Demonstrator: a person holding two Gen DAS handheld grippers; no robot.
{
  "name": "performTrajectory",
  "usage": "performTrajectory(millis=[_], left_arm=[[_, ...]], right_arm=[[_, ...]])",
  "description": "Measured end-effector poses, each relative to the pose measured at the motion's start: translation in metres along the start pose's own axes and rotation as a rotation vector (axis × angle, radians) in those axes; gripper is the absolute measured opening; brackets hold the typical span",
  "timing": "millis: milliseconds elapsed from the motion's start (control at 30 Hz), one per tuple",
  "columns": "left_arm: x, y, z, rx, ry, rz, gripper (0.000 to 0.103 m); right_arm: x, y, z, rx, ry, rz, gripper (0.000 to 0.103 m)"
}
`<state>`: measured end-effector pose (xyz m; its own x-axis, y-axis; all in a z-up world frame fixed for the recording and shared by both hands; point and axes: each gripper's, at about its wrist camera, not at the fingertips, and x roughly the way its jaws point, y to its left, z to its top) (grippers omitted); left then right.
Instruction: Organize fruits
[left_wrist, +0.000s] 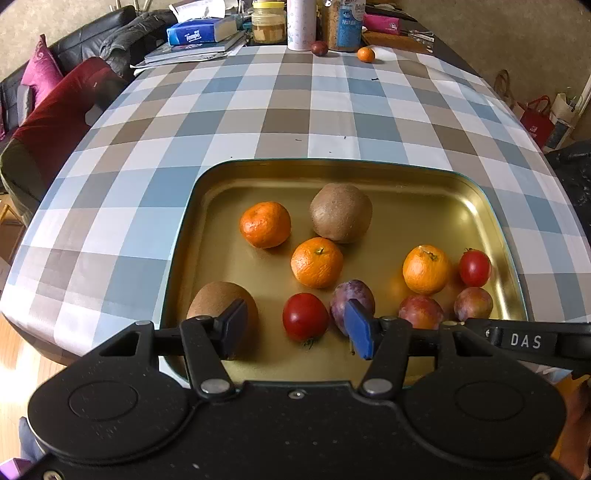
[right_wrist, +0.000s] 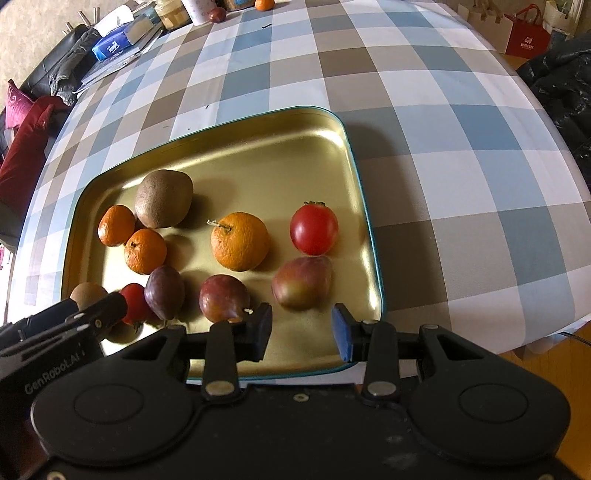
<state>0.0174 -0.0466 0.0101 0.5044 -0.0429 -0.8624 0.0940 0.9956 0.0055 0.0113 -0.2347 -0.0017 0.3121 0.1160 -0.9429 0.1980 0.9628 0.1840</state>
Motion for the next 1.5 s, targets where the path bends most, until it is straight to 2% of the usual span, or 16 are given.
performTrajectory(millis=[300,900,1500], left_arm=[[-0.007,-0.005,-0.009,0.013,-0.026,0.02,0.063],[-0.024,-0.008,-0.026,0.007,-0.092,0.058,0.063],[-0.021,-0.011,-0.037,0.009,-0.075,0.06,0.063]], right_arm=[[-0.004,-0.004,-0.01,-0.006,-0.008,0.011,0.039],[-0.03,-0.004,-0.038,-0.077,-0.144,0.044,0.038],[-0.035,-0.006,-0.049,-0.096,-0.178,0.047,0.038]])
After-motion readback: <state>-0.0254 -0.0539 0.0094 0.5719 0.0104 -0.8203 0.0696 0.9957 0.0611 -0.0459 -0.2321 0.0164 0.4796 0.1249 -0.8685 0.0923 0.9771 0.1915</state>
